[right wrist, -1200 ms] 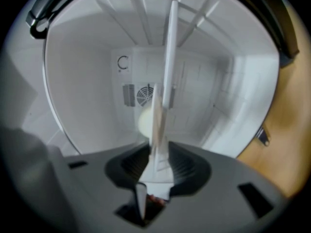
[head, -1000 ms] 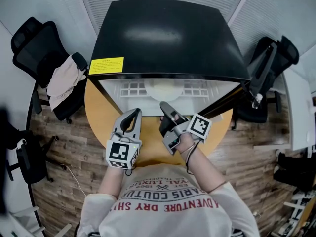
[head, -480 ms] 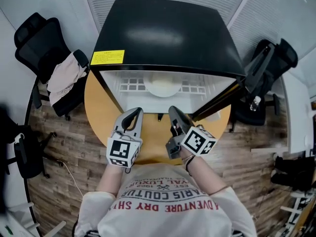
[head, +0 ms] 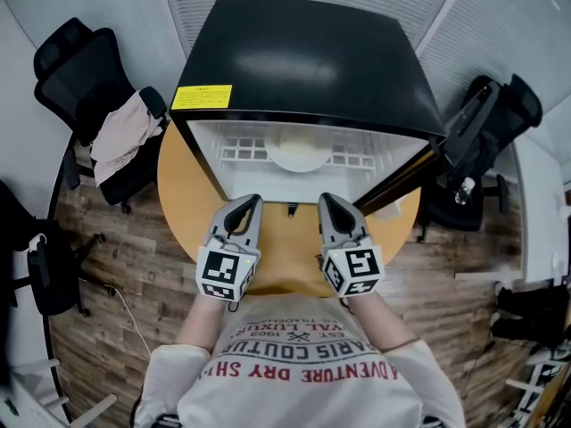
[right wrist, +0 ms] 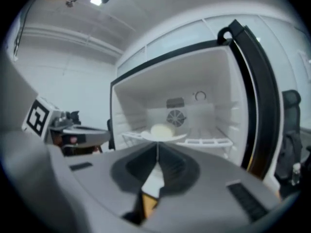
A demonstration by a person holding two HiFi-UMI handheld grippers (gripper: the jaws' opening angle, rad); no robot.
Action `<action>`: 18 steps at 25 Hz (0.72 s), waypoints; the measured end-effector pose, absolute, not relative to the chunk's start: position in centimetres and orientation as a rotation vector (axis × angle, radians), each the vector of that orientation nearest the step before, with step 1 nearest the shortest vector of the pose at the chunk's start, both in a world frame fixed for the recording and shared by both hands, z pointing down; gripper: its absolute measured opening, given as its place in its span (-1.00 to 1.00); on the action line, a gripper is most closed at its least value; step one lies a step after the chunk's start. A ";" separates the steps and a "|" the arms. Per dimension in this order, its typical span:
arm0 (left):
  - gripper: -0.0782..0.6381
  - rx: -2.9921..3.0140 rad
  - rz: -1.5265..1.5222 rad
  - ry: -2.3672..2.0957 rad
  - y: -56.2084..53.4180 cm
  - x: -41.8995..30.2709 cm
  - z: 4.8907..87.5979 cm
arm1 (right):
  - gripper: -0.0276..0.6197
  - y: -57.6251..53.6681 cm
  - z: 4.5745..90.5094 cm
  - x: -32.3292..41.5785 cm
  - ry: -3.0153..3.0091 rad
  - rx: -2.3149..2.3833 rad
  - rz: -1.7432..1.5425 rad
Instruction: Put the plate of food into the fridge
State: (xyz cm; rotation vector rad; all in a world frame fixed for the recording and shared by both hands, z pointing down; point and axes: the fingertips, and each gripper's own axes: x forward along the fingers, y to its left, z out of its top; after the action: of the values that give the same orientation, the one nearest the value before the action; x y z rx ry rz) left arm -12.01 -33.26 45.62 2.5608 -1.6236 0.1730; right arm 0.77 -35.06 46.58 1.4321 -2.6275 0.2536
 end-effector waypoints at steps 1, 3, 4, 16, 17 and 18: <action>-0.71 2.560 0.178 -1.625 -33.2 -12.0 45.7 | -0.82 -34.9 46.6 0.8 -2.623 1.427 0.229; -0.71 2.559 0.185 -1.627 -33.1 -12.1 45.7 | -0.82 -34.6 46.6 0.7 -2.619 1.416 0.184; -0.71 2.559 0.186 -1.628 -33.1 -12.1 45.7 | -0.82 -34.5 46.6 0.7 -2.620 1.411 0.170; -0.71 2.555 0.186 -1.627 -32.9 -11.7 45.7 | -0.83 -34.5 46.4 0.8 -2.631 1.406 0.178; -0.71 2.553 0.187 -1.626 -32.9 -11.7 45.7 | -0.83 -34.5 46.4 0.8 -2.633 1.407 0.181; -0.71 2.553 0.187 -1.626 -33.0 -11.6 45.7 | -0.83 -34.5 46.4 0.8 -2.634 1.408 0.183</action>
State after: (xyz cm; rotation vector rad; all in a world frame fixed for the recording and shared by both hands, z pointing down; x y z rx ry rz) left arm -11.61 -32.96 45.74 2.5526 -1.6264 0.1874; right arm 0.80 -34.54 46.38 1.4082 -2.6340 0.1833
